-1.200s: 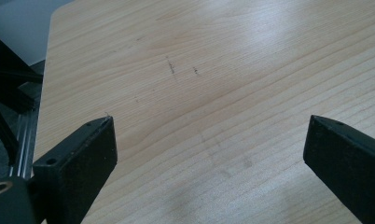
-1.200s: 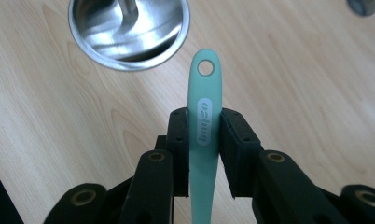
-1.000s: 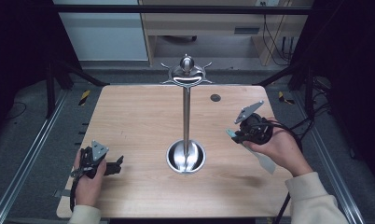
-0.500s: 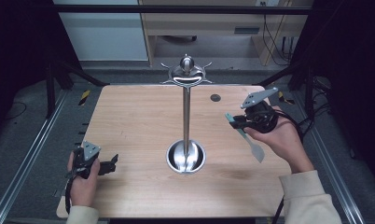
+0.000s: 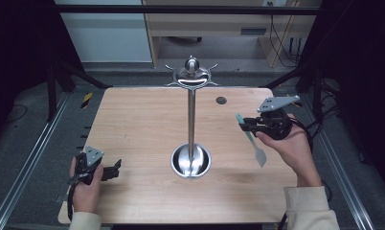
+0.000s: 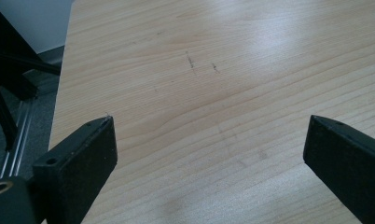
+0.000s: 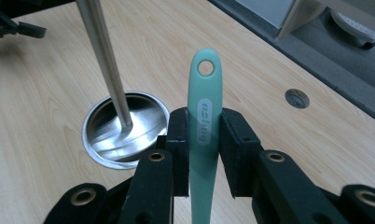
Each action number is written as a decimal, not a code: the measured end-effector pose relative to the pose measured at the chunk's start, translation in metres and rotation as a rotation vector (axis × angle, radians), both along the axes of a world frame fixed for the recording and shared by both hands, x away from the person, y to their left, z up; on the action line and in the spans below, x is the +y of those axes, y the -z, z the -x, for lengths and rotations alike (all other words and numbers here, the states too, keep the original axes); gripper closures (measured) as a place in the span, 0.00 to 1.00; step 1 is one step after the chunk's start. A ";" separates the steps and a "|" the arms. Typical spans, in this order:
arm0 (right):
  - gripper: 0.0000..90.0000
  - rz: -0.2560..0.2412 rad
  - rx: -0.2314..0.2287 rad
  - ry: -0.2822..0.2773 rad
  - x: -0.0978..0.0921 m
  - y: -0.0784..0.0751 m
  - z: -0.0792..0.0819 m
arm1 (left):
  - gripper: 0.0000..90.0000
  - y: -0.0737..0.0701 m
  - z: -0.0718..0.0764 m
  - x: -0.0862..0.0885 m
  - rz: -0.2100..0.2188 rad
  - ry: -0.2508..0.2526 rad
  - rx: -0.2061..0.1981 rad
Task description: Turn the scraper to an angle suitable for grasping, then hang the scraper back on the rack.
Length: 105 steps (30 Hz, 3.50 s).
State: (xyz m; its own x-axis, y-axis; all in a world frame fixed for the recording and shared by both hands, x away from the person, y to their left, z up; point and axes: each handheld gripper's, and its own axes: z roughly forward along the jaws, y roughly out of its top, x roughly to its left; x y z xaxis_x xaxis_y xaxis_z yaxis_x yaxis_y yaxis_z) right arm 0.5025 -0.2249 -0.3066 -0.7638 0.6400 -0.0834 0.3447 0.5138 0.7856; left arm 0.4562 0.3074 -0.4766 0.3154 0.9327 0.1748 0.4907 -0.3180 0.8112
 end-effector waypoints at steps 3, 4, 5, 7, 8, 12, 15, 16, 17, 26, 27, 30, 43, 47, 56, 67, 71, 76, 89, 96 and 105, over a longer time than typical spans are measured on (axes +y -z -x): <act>0.83 -0.022 -0.008 -0.007 0.001 -0.003 0.001 | 0.03 -0.001 0.001 0.001 0.003 -0.004 -0.002; 0.83 -0.024 -0.010 -0.007 0.002 -0.003 0.002 | 0.03 -0.001 0.002 0.002 0.007 -0.005 -0.004; 0.83 -0.024 -0.010 -0.007 0.002 -0.003 0.002 | 0.03 -0.001 0.002 0.003 0.009 -0.007 -0.005; 0.83 -0.032 -0.013 -0.005 0.004 -0.004 0.004 | 0.03 -0.001 0.003 0.004 0.014 -0.009 -0.006; 0.83 -0.032 -0.013 -0.005 0.004 -0.004 0.004 | 0.03 -0.001 0.003 0.004 0.015 -0.011 -0.006; 0.83 -0.058 -0.012 0.005 0.002 -0.004 0.006 | 0.03 -0.002 0.004 0.005 0.020 -0.008 -0.011; 0.83 -0.067 -0.014 0.010 0.000 -0.004 0.006 | 0.03 -0.005 0.003 0.004 0.025 -0.008 -0.024; 0.83 -0.068 -0.012 0.015 -0.001 -0.004 0.006 | 0.03 -0.004 0.003 0.004 0.024 -0.006 -0.021; 0.83 -0.075 -0.017 0.015 -0.002 -0.005 0.007 | 0.03 -0.003 0.002 0.003 0.017 -0.002 -0.013; 0.83 -0.124 -0.058 0.015 -0.006 -0.015 0.014 | 0.03 -0.004 0.005 0.003 0.013 -0.004 -0.013; 0.83 -0.128 -0.063 0.017 -0.006 -0.016 0.015 | 0.03 -0.004 0.005 0.004 0.015 -0.006 -0.016; 0.83 -0.142 -0.082 0.026 -0.008 -0.021 0.018 | 0.03 -0.004 0.004 0.003 0.016 -0.003 -0.015; 0.83 -0.253 -0.150 0.024 -0.013 -0.034 0.028 | 0.03 -0.005 0.004 0.002 0.008 0.002 -0.021; 0.83 -0.271 -0.171 0.020 -0.013 -0.037 0.033 | 0.03 -0.004 0.004 0.002 0.013 -0.002 -0.018; 0.83 -0.304 -0.188 0.020 -0.012 -0.038 0.038 | 0.03 -0.004 0.003 0.002 0.012 -0.004 -0.018; 0.83 -0.365 -0.219 -0.007 -0.001 -0.048 0.046 | 0.03 -0.004 0.003 0.002 0.009 -0.005 -0.017; 0.83 -0.380 -0.228 -0.019 0.003 -0.052 0.049 | 0.03 -0.003 0.003 0.001 0.006 0.000 -0.016; 0.83 -0.376 -0.233 -0.033 0.010 -0.054 0.050 | 0.03 -0.003 0.003 0.001 0.003 -0.001 -0.016; 0.83 -0.372 -0.246 -0.060 0.020 -0.064 0.053 | 0.03 -0.003 0.004 0.002 -0.001 -0.007 -0.013; 0.83 -0.367 -0.238 -0.069 0.017 -0.071 0.055 | 0.03 -0.003 0.003 0.001 -0.005 -0.002 -0.011; 0.83 -0.349 -0.243 -0.084 0.024 -0.082 0.054 | 0.03 -0.003 0.003 0.002 -0.002 -0.005 -0.012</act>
